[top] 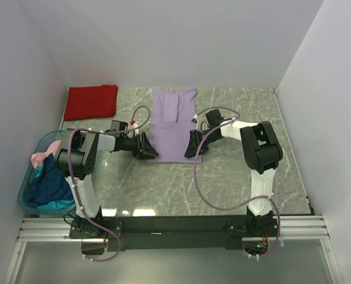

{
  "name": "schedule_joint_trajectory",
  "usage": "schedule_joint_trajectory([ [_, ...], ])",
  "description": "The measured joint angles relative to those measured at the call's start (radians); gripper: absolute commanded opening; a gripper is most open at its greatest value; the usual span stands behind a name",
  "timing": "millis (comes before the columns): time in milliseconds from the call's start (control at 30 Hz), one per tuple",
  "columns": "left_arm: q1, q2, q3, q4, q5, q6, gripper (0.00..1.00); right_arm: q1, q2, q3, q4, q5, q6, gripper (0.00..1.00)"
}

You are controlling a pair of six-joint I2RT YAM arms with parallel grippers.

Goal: Fold and stack the t-shirts
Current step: Fold the tshirt

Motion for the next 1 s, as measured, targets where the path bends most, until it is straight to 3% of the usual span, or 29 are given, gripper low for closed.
schedule_joint_trajectory([
  [133, 0.021, -0.025, -0.024, -0.013, 0.021, 0.026, 0.51, -0.004, -0.023, -0.012, -0.015, 0.018, -0.026, 0.36],
  [267, 0.013, -0.166, -0.098, -0.044, 0.014, 0.072, 0.42, 0.002, -0.114, -0.058, -0.043, 0.028, -0.053, 0.31],
  [367, -0.053, -0.27, -0.114, -0.023, 0.015, 0.068, 0.31, 0.021, -0.192, -0.09, -0.024, -0.003, -0.032, 0.28],
  [467, -0.143, -0.301, -0.116, 0.064, 0.016, 0.023, 0.27, 0.078, -0.224, -0.105, 0.026, -0.042, 0.006, 0.27],
  [667, -0.201, -0.151, -0.119, 0.192, -0.007, -0.082, 0.27, 0.154, -0.126, -0.101, 0.102, -0.076, 0.062, 0.27],
  [833, -0.165, 0.025, -0.088, 0.209, -0.024, -0.127, 0.29, 0.135, -0.002, -0.099, 0.125, -0.074, 0.092, 0.27],
  [1000, -0.101, 0.049, -0.096, 0.241, 0.033, -0.16, 0.3, 0.084, 0.007, -0.12, 0.144, -0.11, 0.115, 0.26],
])
